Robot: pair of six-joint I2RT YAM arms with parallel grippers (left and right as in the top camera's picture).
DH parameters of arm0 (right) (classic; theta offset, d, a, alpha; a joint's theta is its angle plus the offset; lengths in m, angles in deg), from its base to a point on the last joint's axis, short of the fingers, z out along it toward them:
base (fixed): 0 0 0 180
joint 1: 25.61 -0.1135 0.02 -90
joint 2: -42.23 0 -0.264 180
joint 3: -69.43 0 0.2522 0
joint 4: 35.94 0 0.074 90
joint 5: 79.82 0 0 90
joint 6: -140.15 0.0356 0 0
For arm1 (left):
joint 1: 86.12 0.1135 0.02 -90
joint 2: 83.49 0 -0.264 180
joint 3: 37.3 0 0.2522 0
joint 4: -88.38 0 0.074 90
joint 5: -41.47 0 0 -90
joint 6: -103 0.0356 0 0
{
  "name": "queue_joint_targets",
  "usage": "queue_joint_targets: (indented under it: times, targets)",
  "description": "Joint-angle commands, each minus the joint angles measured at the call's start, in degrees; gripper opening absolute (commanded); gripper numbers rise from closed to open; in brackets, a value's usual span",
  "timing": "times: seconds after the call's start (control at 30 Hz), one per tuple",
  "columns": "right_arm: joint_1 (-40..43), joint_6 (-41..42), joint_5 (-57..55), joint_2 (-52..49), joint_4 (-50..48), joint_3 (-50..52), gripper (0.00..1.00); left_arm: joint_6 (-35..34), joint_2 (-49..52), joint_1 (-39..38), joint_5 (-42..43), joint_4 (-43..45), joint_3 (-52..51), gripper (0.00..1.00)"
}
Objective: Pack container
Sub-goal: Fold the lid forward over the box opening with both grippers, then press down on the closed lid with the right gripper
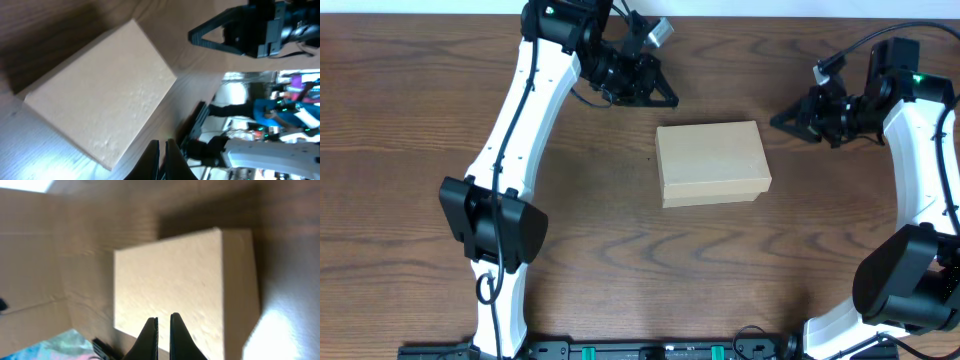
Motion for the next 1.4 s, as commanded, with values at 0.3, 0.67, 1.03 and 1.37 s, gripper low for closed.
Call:
queue_joint_targets:
  times: [0.3, 0.67, 1.03, 1.37]
  targets:
    - [-11.0, -5.0, -17.7, 0.9, 5.7, -0.5, 0.01, 0.1, -2.7, -2.0, -15.3, -2.1, 1.0, 0.06]
    - [-24.4, -4.9, -24.5, 0.9, 5.6, -0.5, 0.01, -2.1, -10.8, -2.0, -30.0, -2.0, 1.0, 0.06]
    - [-28.5, -4.1, -30.4, 0.9, 6.3, -0.5, 0.01, -2.5, -12.0, -2.0, -31.3, -2.5, 1.0, 0.06]
    - [-28.5, -4.2, -31.5, 0.7, 6.2, 0.2, 0.01, -2.5, -12.0, -2.0, -31.3, -2.5, 1.0, 0.06]
